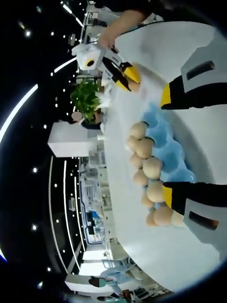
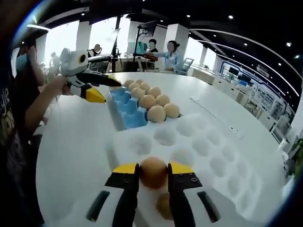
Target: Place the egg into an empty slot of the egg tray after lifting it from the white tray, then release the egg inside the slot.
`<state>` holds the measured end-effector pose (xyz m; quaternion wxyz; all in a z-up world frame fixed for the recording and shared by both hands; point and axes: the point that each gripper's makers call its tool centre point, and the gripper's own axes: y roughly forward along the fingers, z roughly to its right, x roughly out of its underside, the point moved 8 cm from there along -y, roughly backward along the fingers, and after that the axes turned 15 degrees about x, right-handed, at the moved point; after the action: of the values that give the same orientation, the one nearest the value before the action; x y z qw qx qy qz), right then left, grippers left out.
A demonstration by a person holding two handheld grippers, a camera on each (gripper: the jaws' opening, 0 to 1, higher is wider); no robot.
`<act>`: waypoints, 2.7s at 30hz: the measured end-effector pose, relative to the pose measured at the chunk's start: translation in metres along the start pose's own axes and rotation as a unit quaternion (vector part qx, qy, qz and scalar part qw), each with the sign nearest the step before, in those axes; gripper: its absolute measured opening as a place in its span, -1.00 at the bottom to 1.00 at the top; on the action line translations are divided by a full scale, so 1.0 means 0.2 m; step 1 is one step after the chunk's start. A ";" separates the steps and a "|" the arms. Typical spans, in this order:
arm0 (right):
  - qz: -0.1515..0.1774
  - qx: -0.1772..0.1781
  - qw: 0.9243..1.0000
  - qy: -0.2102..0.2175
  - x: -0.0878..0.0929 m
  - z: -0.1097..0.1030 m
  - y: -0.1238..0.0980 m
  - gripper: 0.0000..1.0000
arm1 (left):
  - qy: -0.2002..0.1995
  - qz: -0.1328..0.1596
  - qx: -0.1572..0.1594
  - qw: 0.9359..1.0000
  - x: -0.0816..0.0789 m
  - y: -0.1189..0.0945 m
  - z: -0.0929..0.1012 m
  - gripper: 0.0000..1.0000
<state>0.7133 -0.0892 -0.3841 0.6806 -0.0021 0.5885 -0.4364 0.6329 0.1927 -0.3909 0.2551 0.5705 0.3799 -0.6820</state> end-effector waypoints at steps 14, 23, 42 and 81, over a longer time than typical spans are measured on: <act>0.028 0.006 0.999 0.040 -0.05 0.04 -0.03 -0.51 | 0.003 -0.003 0.023 1.000 0.01 0.05 0.06 0.24; 0.041 0.019 0.998 0.044 -0.10 0.05 -0.03 -0.50 | 0.010 -0.015 0.041 0.999 0.01 0.08 0.10 0.25; 0.079 -0.007 0.996 0.043 -0.28 -0.05 0.02 -0.51 | 0.019 -0.020 0.066 0.997 0.02 0.16 0.18 0.13; 0.099 -0.079 0.991 0.050 -0.40 -0.31 0.14 -0.51 | 0.022 0.034 0.094 0.995 -0.06 0.32 0.28 -0.31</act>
<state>0.6859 0.0070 -0.3533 0.6877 0.0240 0.6518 -0.3188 0.6524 0.1100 -0.3910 0.2149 0.6198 0.3000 -0.6926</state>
